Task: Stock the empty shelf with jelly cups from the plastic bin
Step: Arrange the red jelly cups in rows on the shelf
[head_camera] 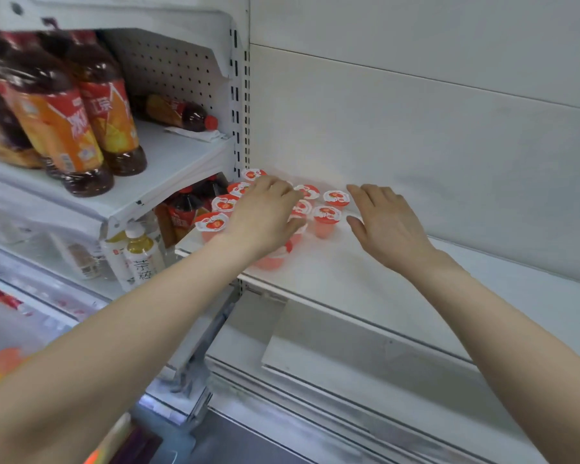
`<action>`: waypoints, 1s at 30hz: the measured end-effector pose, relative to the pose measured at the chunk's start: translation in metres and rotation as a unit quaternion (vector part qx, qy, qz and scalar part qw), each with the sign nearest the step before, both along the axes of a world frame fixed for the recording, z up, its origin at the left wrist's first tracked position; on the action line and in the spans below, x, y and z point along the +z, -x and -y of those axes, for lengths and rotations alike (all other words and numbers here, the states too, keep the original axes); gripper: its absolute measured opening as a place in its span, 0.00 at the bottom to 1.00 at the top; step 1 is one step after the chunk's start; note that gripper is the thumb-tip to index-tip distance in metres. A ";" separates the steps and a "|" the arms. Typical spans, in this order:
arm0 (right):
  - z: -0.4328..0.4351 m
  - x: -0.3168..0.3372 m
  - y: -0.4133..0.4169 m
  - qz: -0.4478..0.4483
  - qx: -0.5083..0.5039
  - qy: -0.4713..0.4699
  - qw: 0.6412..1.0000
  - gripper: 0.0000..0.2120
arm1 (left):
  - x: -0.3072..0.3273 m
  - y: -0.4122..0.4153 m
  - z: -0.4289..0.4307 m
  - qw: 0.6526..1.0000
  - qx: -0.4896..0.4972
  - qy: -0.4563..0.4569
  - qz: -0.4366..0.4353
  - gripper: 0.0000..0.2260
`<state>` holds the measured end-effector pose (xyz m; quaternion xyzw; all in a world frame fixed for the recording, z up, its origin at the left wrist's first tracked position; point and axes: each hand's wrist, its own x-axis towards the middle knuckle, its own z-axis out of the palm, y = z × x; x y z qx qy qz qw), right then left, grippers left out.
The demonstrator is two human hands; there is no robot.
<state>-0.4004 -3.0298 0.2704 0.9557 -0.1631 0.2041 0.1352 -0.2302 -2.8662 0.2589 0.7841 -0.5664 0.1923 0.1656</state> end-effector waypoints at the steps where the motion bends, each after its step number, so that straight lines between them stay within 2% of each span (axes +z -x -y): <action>1: -0.012 0.002 -0.001 -0.001 0.006 0.001 1.000 0.22 | 0.002 -0.003 -0.014 1.000 -0.003 0.003 0.011 0.22; 7: -0.100 0.004 -0.010 0.002 0.034 0.005 0.999 0.24 | 0.001 -0.016 -0.119 0.997 -0.013 0.020 0.068 0.22; 16: -0.257 -0.036 -0.041 -0.014 0.118 -0.016 0.993 0.24 | -0.046 -0.029 -0.293 0.999 0.038 0.021 0.033 0.19; 21: -0.340 -0.094 -0.065 -0.038 0.193 -0.038 0.980 0.20 | -0.108 -0.040 -0.394 0.991 0.124 -0.013 -0.043 0.19; 28: -0.421 -0.175 -0.102 -0.133 0.279 -0.116 0.944 0.19 | -0.185 -0.041 -0.505 0.950 0.260 -0.067 -0.156 0.18; 30: -0.432 -0.190 -0.117 -0.170 0.287 -0.140 0.932 0.21 | -0.201 -0.042 -0.524 0.937 0.286 -0.082 -0.183 0.18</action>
